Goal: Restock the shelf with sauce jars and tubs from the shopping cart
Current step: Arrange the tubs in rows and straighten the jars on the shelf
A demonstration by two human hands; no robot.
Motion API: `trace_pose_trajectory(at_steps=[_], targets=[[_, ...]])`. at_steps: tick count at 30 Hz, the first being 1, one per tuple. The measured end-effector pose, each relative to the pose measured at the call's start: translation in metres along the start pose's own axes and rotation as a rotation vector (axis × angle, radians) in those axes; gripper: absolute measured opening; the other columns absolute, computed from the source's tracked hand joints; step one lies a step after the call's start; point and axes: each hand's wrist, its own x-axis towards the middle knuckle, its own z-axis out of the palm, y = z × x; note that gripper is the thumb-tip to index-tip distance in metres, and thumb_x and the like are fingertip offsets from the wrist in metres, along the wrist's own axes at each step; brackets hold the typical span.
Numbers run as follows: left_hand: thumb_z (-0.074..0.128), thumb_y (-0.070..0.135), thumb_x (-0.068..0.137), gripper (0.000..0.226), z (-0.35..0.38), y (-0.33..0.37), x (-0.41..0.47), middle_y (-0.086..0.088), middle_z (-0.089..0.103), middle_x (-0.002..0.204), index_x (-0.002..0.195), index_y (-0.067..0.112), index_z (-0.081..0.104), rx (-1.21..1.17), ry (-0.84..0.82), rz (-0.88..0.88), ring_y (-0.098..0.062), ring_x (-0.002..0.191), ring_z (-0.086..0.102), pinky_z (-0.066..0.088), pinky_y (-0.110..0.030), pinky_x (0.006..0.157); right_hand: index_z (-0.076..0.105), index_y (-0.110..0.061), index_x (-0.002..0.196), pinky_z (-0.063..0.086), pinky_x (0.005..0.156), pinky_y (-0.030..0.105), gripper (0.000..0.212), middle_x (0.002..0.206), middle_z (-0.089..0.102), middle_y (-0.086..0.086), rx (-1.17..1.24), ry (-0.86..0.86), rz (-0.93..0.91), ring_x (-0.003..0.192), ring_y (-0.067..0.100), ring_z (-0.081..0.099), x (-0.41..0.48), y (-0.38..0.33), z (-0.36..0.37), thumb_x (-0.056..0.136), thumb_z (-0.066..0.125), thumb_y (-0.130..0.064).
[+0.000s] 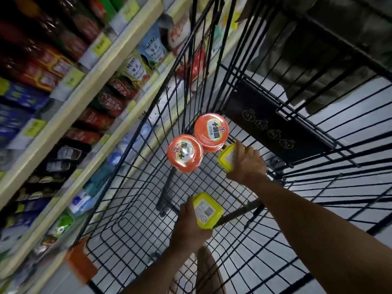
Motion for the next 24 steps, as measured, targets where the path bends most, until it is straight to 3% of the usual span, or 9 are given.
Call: trace_pose_trajectory(at_steps=[3, 5, 7, 9, 13, 15, 17, 20, 24], targets=[[0.084, 0.051, 0.056, 0.119, -0.02, 0.0, -0.006, 0.01, 0.041, 0.135, 0.153, 0.041, 0.015, -0.002, -0.027, 0.035, -0.013, 0.115, 0.055, 0.058, -0.039, 0.084, 0.004, -0.017, 0.153, 0.045, 0.102, 0.045, 0.122, 0.135, 0.04, 0.016, 0.164, -0.016, 0.011, 0.122, 0.033, 0.047, -0.021, 0.003, -0.009, 0.066, 0.073, -0.068], [0.082, 0.058, 0.053, 0.119, -0.036, 0.006, -0.014, 0.011, 0.041, 0.133, 0.151, 0.042, 0.018, 0.006, -0.029, 0.059, -0.012, 0.115, 0.056, 0.057, -0.041, 0.086, 0.017, -0.016, 0.145, 0.052, 0.094, 0.044, 0.117, 0.129, 0.048, 0.013, 0.334, 0.04, 0.021, 0.115, 0.033, 0.055, -0.043, 0.002, -0.018, 0.061, 0.067, -0.08], [0.083, 0.061, 0.053, 0.12, -0.054, 0.013, -0.023, 0.011, 0.042, 0.133, 0.152, 0.041, 0.018, -0.005, -0.017, 0.11, -0.011, 0.116, 0.055, 0.056, -0.04, 0.089, 0.025, -0.018, 0.138, 0.053, 0.092, 0.04, 0.114, 0.122, 0.052, 0.008, 0.505, 0.065, 0.06, 0.111, 0.029, 0.057, -0.069, -0.002, -0.041, 0.055, 0.072, -0.08], [0.085, 0.055, 0.056, 0.119, -0.074, 0.021, -0.036, 0.009, 0.041, 0.136, 0.153, 0.041, 0.017, -0.035, -0.008, 0.173, -0.011, 0.117, 0.052, 0.055, -0.039, 0.092, 0.03, -0.017, 0.137, 0.049, 0.09, 0.032, 0.106, 0.122, 0.053, 0.006, 0.616, -0.01, 0.081, 0.109, 0.023, 0.055, -0.096, -0.008, -0.071, 0.058, 0.085, -0.06], [0.089, 0.058, 0.051, 0.117, -0.115, 0.03, -0.068, 0.017, 0.043, 0.13, 0.144, 0.058, 0.018, -0.109, 0.029, 0.279, -0.01, 0.116, 0.055, 0.056, -0.04, 0.09, 0.037, -0.021, 0.131, 0.038, 0.058, 0.006, 0.076, 0.114, 0.058, 0.005, 0.701, 0.03, 0.029, 0.083, 0.008, 0.056, -0.148, -0.016, -0.118, 0.071, 0.083, -0.027], [0.091, 0.052, 0.053, 0.106, -0.136, 0.036, -0.087, 0.019, 0.045, 0.129, 0.136, 0.063, 0.027, -0.141, 0.032, 0.342, -0.005, 0.116, 0.057, 0.056, -0.029, 0.089, 0.04, -0.024, 0.13, 0.039, 0.054, 0.006, 0.069, 0.108, 0.057, 0.001, 0.749, 0.082, -0.009, 0.08, 0.001, 0.054, -0.181, -0.029, -0.145, 0.074, 0.08, -0.021], [0.092, 0.043, 0.056, 0.098, -0.156, 0.04, -0.105, 0.021, 0.046, 0.127, 0.13, 0.063, 0.032, -0.156, 0.035, 0.41, -0.001, 0.113, 0.058, 0.051, -0.014, 0.084, 0.042, -0.029, 0.129, 0.042, 0.059, 0.013, 0.071, 0.106, 0.059, -0.001, 0.781, 0.144, -0.06, 0.078, 0.003, 0.057, -0.218, -0.046, -0.171, 0.067, 0.076, -0.027], [0.094, 0.051, 0.055, 0.1, -0.186, 0.042, -0.138, 0.02, 0.049, 0.126, 0.134, 0.062, 0.033, -0.17, 0.043, 0.497, 0.002, 0.112, 0.057, 0.055, -0.026, 0.091, 0.046, -0.032, 0.128, 0.05, 0.074, 0.03, 0.075, 0.108, 0.061, 0.0, 0.757, 0.256, -0.147, 0.087, 0.015, 0.06, -0.271, -0.075, -0.201, 0.058, 0.071, -0.035], [0.087, 0.068, 0.057, 0.095, -0.225, 0.048, -0.192, 0.03, 0.044, 0.125, 0.135, 0.051, 0.037, -0.144, 0.065, 0.601, 0.006, 0.115, 0.052, 0.05, -0.028, 0.095, 0.051, -0.039, 0.125, 0.048, 0.078, 0.029, 0.07, 0.114, 0.059, 0.001, 0.643, 0.369, -0.276, 0.097, 0.018, 0.058, -0.335, -0.119, -0.226, 0.061, 0.079, -0.032]])
